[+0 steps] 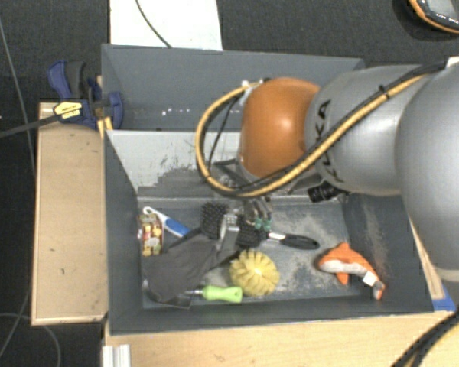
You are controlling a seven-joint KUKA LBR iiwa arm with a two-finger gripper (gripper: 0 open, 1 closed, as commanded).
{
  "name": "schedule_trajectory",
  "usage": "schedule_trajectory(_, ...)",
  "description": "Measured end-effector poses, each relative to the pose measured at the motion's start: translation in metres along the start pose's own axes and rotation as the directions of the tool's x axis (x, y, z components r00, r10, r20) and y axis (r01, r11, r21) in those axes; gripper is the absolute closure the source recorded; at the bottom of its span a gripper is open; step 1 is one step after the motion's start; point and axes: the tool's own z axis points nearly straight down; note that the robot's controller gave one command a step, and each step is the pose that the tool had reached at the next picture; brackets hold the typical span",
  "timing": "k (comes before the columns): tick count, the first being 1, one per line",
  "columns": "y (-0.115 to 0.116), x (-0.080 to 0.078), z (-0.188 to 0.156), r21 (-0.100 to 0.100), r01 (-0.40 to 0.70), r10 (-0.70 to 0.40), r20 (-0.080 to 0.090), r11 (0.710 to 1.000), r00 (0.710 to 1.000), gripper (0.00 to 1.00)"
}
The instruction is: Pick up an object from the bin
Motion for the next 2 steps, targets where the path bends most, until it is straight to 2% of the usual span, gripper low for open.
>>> schedule_trajectory(1, -0.005, 0.003, 0.069, -0.006, 0.099, -0.099, 0.020, 0.995, 0.995, 0.00)
schedule_trajectory(2, -0.021, 0.007, 0.074, -0.013, -0.163, 0.163, 0.014, 0.987, 0.987, 0.00)
